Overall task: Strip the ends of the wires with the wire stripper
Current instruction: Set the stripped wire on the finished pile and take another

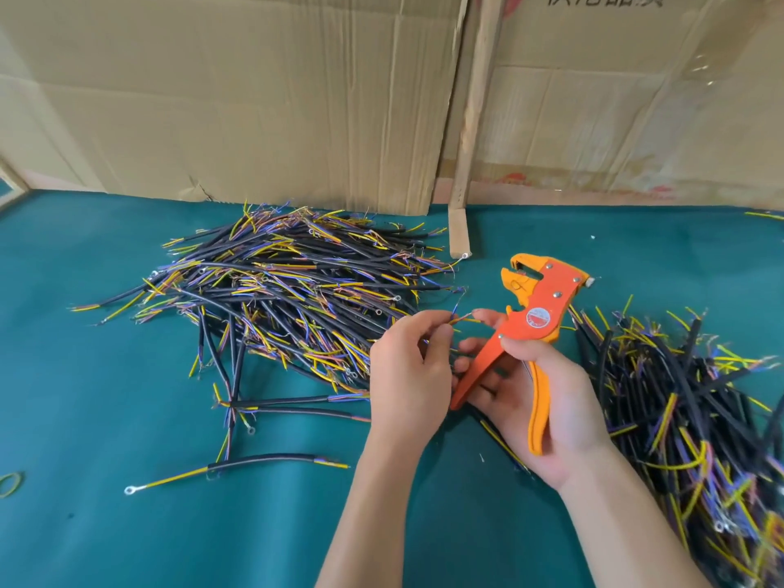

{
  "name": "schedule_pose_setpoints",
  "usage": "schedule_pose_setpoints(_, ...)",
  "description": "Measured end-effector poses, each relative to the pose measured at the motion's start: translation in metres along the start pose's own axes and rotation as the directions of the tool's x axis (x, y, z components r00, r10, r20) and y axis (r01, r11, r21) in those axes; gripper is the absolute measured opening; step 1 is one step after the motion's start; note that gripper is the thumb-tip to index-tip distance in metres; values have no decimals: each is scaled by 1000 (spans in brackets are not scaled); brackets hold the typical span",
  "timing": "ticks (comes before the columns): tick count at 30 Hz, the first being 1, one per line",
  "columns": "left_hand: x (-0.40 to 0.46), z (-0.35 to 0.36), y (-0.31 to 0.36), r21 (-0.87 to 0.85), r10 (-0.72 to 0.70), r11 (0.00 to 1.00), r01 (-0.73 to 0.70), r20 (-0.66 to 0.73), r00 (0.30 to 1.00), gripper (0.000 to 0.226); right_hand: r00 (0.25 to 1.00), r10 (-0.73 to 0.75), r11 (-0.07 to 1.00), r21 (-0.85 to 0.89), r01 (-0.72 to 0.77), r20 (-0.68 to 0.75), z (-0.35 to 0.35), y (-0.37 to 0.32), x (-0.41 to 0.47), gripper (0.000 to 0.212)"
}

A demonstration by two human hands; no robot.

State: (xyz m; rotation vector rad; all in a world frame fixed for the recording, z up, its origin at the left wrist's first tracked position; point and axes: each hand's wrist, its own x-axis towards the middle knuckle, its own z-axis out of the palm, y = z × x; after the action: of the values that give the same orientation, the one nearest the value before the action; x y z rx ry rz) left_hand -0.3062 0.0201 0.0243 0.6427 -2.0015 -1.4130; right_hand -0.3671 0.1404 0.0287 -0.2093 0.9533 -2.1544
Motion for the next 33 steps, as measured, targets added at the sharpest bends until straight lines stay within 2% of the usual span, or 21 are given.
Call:
schedule_pose_setpoints(4,-1,1,0,-49,-21,999,21,-7,1000,16,1000,-6,999,-36,5,-20,3,1,0,47)
schedule_pose_setpoints(7,-1,0,-1,-44,22,999,-23,-5,1000,7,1000,-11,999,-46,11,-6,4,1,0,44)
schedule_pose_setpoints(12,-1,3,-2,-58,12,998,-15,-43,999,12,1000,-9,993,-114,8,-3,2,3,3,42)
schedule_pose_setpoints(17,0,3,1,-161,-55,986,44,-63,997,20,1000,-16,985,-169,17,10,1,5,4,40)
schedule_pose_setpoints(26,-2,0,6,-394,-129,916,80,-101,987,13,999,-28,951,-308,39,38,5,7,3,44)
schedule_pose_setpoints(29,-2,-3,9,-439,-87,897,40,-88,992,20,999,-9,949,-313,20,38,7,8,3,49)
schedule_pose_setpoints(31,-3,-2,11,-449,-52,894,16,-69,996,16,1000,0,954,-301,9,30,7,7,3,51)
schedule_pose_setpoints(33,-4,-2,11,-462,-48,886,20,-47,998,12,1000,6,956,-293,3,30,8,6,2,41)
